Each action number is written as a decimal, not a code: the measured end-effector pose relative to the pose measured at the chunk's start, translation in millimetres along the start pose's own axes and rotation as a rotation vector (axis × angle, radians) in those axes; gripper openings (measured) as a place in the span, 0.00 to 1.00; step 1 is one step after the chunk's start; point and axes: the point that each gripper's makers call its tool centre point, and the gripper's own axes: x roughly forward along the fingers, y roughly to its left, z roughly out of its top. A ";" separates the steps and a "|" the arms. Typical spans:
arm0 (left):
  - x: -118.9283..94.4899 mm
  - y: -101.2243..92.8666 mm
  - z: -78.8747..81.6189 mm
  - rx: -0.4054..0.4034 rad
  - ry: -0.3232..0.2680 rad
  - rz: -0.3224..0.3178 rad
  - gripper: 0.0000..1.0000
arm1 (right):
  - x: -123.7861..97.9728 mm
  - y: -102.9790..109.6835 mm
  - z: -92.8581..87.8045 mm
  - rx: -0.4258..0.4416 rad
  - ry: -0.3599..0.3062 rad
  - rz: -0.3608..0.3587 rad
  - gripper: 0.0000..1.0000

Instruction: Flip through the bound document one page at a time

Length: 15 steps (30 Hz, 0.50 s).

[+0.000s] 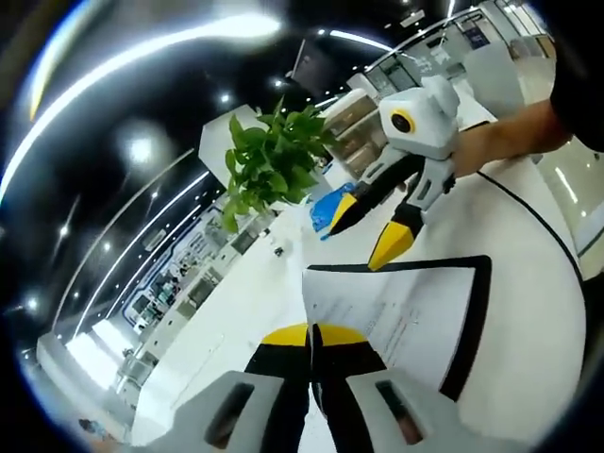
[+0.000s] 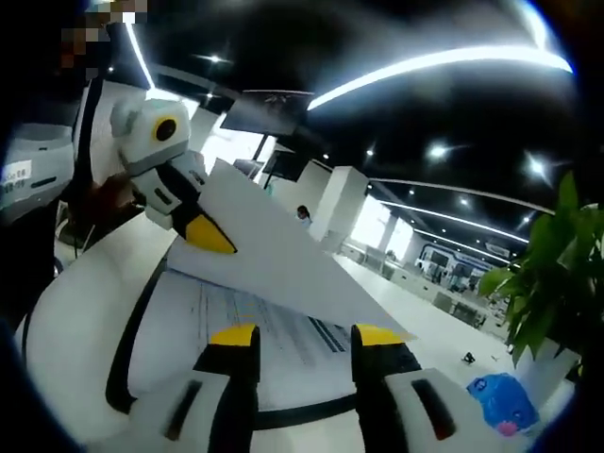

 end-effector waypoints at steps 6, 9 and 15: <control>-0.9 3.8 -0.6 -0.021 -0.002 0.026 0.02 | 0.6 1.5 -0.7 0.005 0.001 0.008 0.40; -1.9 5.6 -1.1 -0.031 -0.003 0.040 0.02 | 1.2 2.6 -1.0 0.006 0.003 0.011 0.40; -2.8 8.4 -2.1 -0.052 -0.002 0.069 0.02 | 1.5 2.7 -2.0 0.007 0.005 0.013 0.40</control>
